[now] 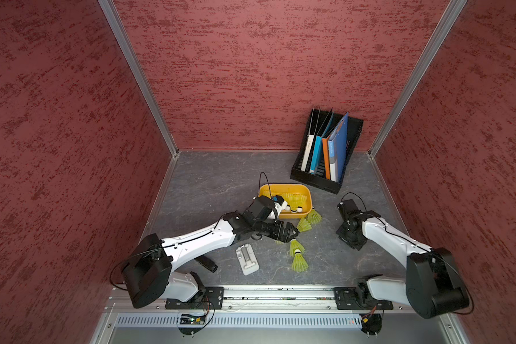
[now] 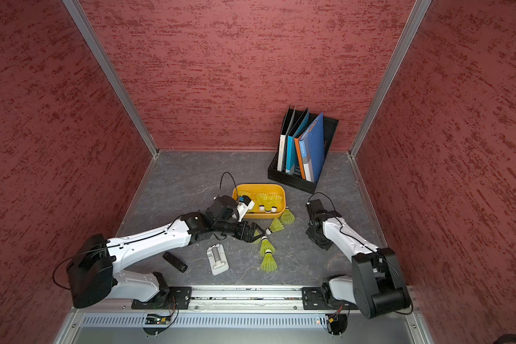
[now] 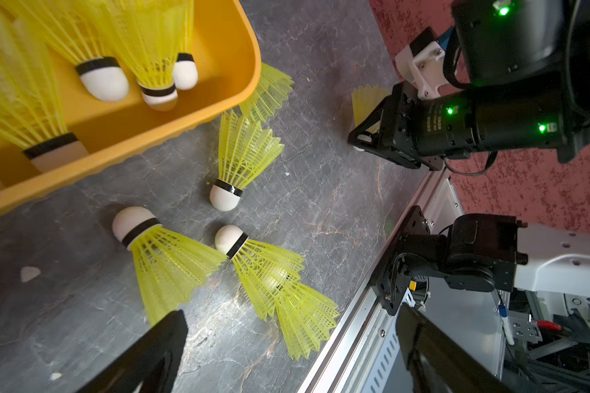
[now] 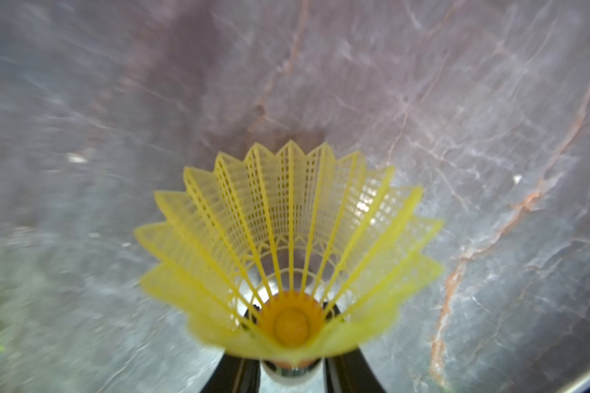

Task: Put the shuttlecocks into the storage box
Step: Pick up the shuttlecock at the center of the board.

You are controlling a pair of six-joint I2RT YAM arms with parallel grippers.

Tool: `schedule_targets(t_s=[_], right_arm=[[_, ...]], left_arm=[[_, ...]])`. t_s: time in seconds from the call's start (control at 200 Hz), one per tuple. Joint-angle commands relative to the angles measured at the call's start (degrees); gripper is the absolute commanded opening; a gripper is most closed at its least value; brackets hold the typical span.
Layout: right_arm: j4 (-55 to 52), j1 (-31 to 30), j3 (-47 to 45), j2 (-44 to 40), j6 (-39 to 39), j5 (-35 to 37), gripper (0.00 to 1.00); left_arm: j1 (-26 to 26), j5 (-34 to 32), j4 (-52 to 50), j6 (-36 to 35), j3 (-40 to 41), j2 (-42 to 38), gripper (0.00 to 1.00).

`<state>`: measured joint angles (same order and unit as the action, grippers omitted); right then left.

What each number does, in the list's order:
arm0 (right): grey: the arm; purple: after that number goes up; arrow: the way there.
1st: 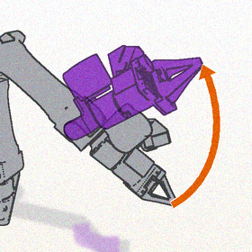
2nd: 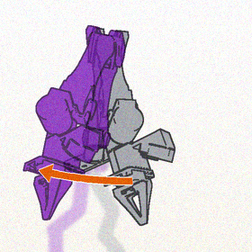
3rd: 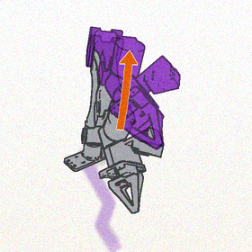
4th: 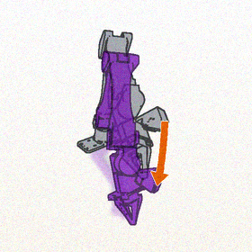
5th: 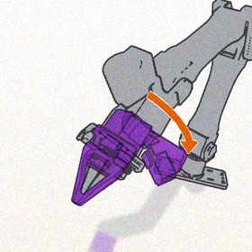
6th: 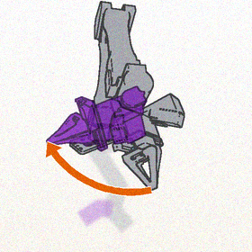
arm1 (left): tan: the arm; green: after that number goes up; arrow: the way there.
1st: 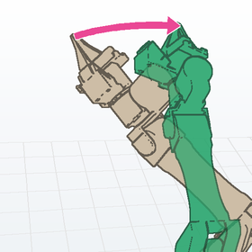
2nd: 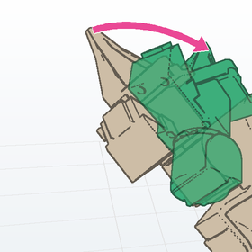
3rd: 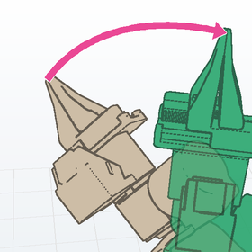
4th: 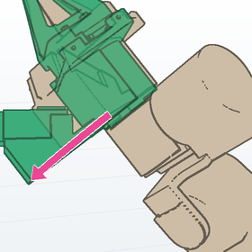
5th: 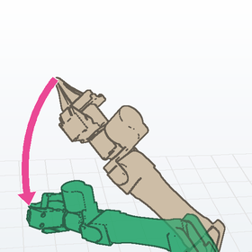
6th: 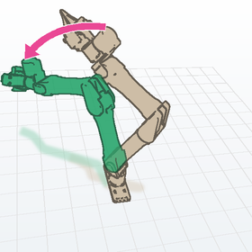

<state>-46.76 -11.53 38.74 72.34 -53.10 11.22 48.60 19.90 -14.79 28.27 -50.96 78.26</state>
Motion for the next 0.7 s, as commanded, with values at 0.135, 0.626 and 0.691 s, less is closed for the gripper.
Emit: schedule_targets(t_s=[0.135, 0.626, 0.691], right_arm=[[-3.4, -6.6, 11.4, -3.9, 5.8, 5.6, 0.2], [5.7, -28.1, 28.5, 10.6, 14.9, 5.1, 0.21], [7.1, -29.6, 30.0, 13.4, 16.6, 4.2, 0.21]], left_arm=[[-8.6, 1.8, -6.2, -1.0, -5.2, -3.7, 1.0], [-21.1, 2.1, -13.2, -6.2, -7.3, -5.6, 1.0], [-21.6, 1.8, -13.3, -6.4, -6.8, -5.7, 1.0]])
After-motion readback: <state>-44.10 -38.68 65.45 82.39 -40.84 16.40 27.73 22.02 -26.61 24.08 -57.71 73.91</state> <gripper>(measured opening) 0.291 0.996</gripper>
